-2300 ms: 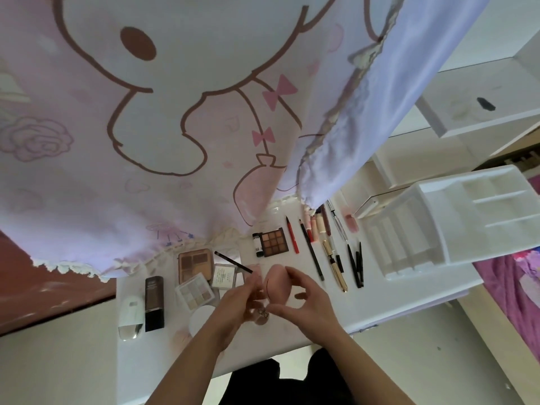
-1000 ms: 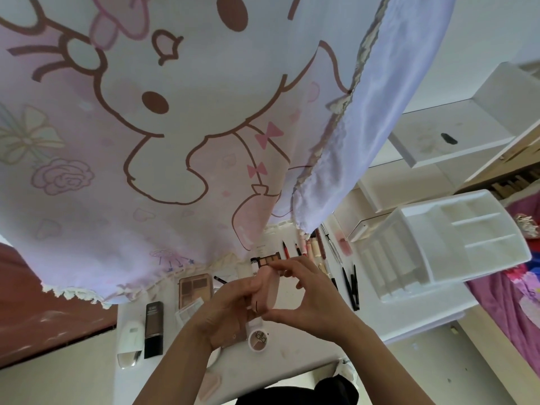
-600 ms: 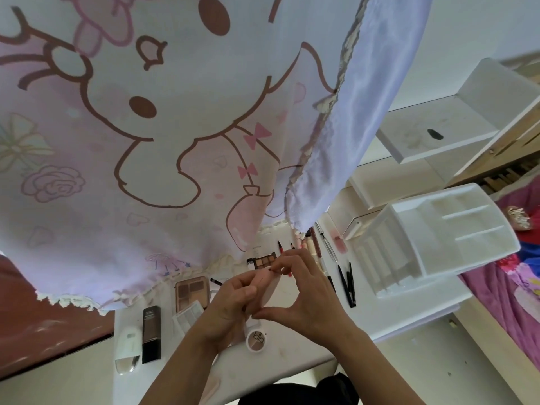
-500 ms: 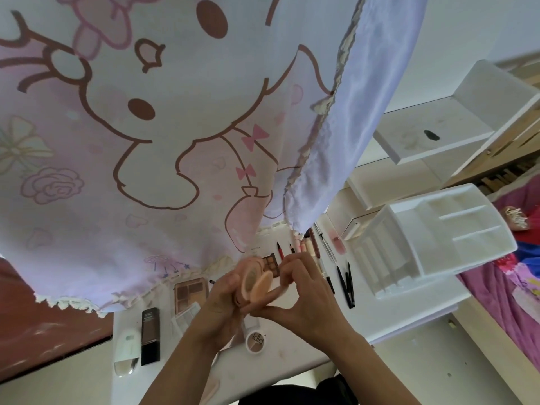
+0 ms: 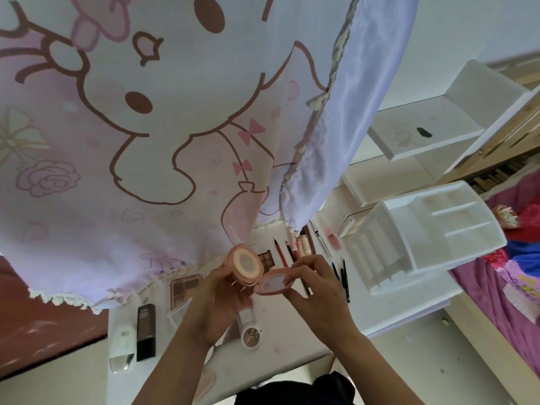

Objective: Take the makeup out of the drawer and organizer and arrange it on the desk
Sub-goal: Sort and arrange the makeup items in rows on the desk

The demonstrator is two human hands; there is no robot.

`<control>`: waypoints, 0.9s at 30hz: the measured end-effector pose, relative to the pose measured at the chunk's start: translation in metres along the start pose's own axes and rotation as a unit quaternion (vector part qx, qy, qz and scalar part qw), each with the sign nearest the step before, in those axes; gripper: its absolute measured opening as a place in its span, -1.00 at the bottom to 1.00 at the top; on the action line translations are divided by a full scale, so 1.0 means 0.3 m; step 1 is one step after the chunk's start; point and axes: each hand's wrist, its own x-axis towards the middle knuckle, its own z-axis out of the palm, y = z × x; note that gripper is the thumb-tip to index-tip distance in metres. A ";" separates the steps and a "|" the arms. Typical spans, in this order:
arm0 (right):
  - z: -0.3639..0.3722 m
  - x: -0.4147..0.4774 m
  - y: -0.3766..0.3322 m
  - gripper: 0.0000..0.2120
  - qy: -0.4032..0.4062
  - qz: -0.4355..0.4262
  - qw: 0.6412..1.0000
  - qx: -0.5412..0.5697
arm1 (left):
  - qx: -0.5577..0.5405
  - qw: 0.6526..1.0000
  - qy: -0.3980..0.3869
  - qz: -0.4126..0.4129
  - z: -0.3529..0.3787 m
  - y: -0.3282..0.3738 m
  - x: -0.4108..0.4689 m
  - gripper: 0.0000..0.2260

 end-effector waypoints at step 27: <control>0.325 0.116 0.410 -0.51 -0.324 0.119 0.917 -0.201 | -0.018 0.935 0.329 -0.134 -0.200 -0.301 0.019 -0.83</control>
